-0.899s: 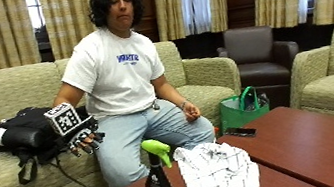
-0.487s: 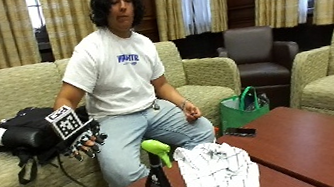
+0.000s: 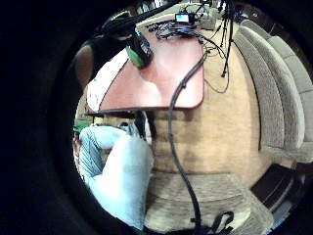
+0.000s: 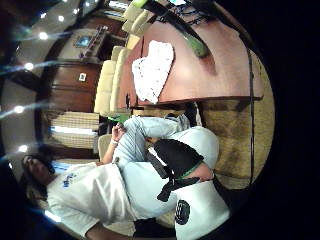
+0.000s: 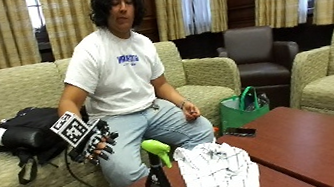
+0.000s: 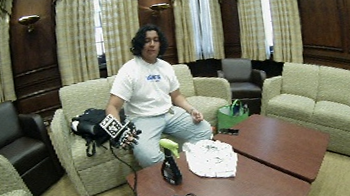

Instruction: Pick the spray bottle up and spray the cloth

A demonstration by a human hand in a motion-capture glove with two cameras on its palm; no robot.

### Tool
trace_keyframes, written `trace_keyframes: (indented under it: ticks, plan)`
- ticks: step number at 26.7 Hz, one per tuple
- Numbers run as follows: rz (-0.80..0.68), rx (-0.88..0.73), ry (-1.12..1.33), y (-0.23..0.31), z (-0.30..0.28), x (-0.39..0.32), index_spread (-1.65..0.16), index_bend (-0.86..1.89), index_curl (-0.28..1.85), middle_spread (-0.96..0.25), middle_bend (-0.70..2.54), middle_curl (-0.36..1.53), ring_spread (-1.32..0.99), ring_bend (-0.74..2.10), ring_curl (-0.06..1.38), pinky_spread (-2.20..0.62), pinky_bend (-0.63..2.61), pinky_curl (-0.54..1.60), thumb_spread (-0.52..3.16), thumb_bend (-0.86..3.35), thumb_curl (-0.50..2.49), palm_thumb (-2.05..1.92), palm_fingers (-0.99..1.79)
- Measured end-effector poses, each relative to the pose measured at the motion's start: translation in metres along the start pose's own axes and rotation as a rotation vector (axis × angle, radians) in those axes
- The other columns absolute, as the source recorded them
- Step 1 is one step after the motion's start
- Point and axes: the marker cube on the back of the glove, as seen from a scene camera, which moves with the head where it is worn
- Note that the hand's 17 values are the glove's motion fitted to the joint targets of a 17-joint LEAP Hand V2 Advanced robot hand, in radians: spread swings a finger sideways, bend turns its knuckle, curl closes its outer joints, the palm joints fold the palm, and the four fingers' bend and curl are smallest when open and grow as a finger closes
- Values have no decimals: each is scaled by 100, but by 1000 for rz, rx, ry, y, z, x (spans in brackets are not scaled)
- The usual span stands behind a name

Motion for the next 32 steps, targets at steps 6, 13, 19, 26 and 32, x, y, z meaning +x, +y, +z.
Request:
trace_keyframes:
  ticks: [6,13,19,26,32]
  plan:
    - [27,62,-141,-44,6,-2,-41,12,20,-16,20,27,-18,41,25,18,38,28,87,-2,26,44,42]
    - [96,172,-416,-96,17,-3,-41,12,21,-16,20,29,-18,43,26,17,37,29,89,-1,28,49,43]
    - [149,173,-432,-121,33,-8,-40,11,21,-15,20,31,-17,45,28,16,35,30,91,-1,30,54,42]
    - [198,199,-521,-151,50,-20,-40,10,20,-14,22,33,-17,46,29,16,35,31,92,-2,31,56,41]
    - [264,179,-650,-176,62,-23,-39,9,19,-14,24,34,-16,46,30,16,36,33,93,-1,32,61,39]
